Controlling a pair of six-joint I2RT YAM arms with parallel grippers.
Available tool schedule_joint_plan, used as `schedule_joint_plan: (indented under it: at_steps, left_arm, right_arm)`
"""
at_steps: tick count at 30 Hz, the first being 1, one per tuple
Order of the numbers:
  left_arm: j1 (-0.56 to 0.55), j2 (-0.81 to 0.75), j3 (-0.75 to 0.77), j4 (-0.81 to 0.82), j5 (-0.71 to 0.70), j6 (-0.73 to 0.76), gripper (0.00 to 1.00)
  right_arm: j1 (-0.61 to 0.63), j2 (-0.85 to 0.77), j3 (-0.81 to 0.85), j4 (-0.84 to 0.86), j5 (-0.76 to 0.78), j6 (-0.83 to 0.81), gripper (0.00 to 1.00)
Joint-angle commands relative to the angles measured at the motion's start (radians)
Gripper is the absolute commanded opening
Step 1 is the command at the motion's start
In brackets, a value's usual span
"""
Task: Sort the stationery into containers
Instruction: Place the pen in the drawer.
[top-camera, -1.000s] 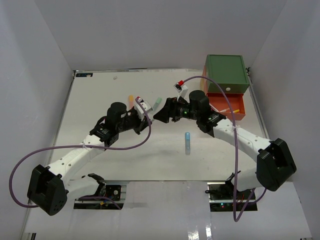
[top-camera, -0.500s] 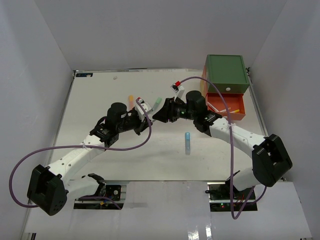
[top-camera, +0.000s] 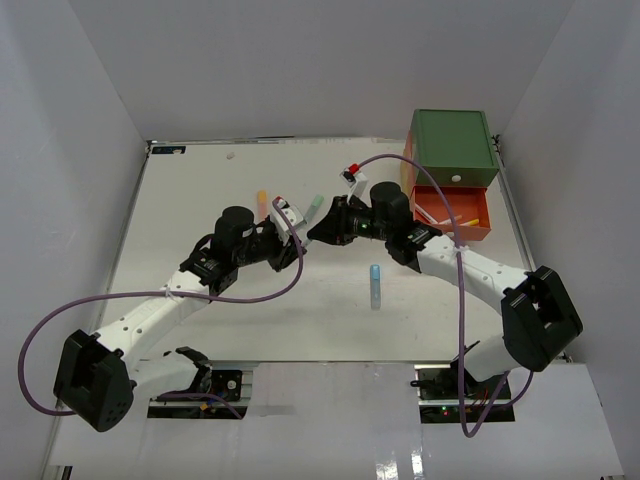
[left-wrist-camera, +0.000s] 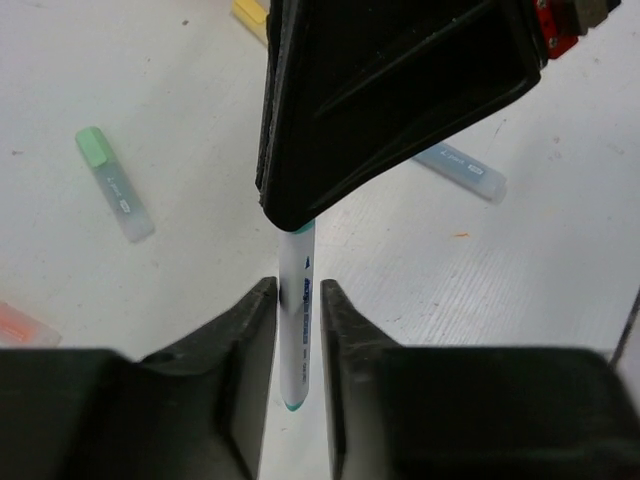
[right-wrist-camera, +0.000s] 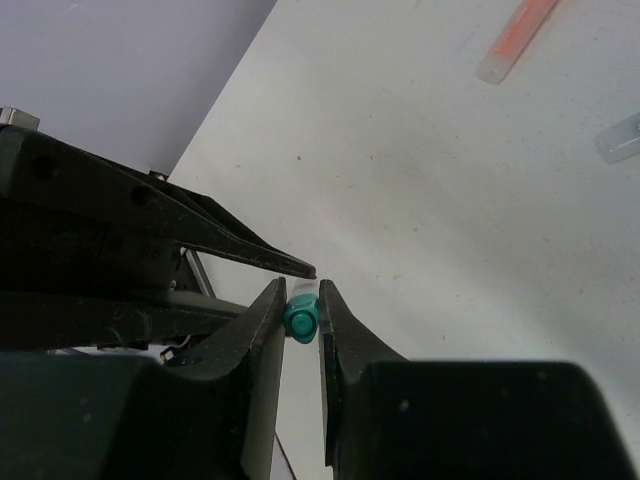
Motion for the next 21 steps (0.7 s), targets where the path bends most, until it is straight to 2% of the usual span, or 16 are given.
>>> schedule_joint_plan:
  at_steps: [1, 3, 4, 7, 10, 13, 16, 17, 21]
  left_arm:
    - [-0.005, -0.027, -0.004, 0.02, 0.012, -0.003, 0.42]
    - [-0.005, -0.027, -0.004, 0.02, 0.001, -0.008, 0.57]
    - [-0.005, -0.027, -0.004, 0.02, -0.002, -0.009, 0.71]
    - [-0.005, -0.024, -0.002, 0.02, -0.029, -0.026, 0.9]
    - [-0.005, -0.024, -0.001, 0.025, -0.069, -0.051, 0.98]
    - [-0.005, -0.018, 0.005, 0.031, -0.15, -0.1, 0.98]
    - [-0.005, 0.006, 0.028, 0.02, -0.277, -0.167, 0.98]
    - [0.001, 0.023, 0.036, 0.009, -0.307, -0.184, 0.98]
    - [0.06, 0.062, 0.067, -0.02, -0.433, -0.291, 0.98]
  right_arm:
    - [0.007, -0.033, -0.005, 0.038, 0.024, -0.015, 0.13]
    - [-0.002, -0.051, -0.019, 0.036, 0.038, -0.016, 0.12]
    - [-0.008, -0.059, -0.026, 0.036, 0.042, -0.016, 0.12]
    - [-0.053, -0.104, -0.066, 0.035, 0.052, -0.018, 0.11]
    - [-0.143, -0.169, -0.114, 0.015, 0.044, -0.021, 0.11]
    - [-0.278, -0.262, -0.18, -0.003, 0.03, -0.019, 0.11]
    - [-0.445, -0.354, -0.227, -0.042, 0.013, -0.027, 0.11]
    - [-0.535, -0.389, -0.237, -0.051, 0.003, -0.029, 0.11]
    - [-0.764, -0.429, -0.249, -0.079, -0.089, -0.022, 0.12]
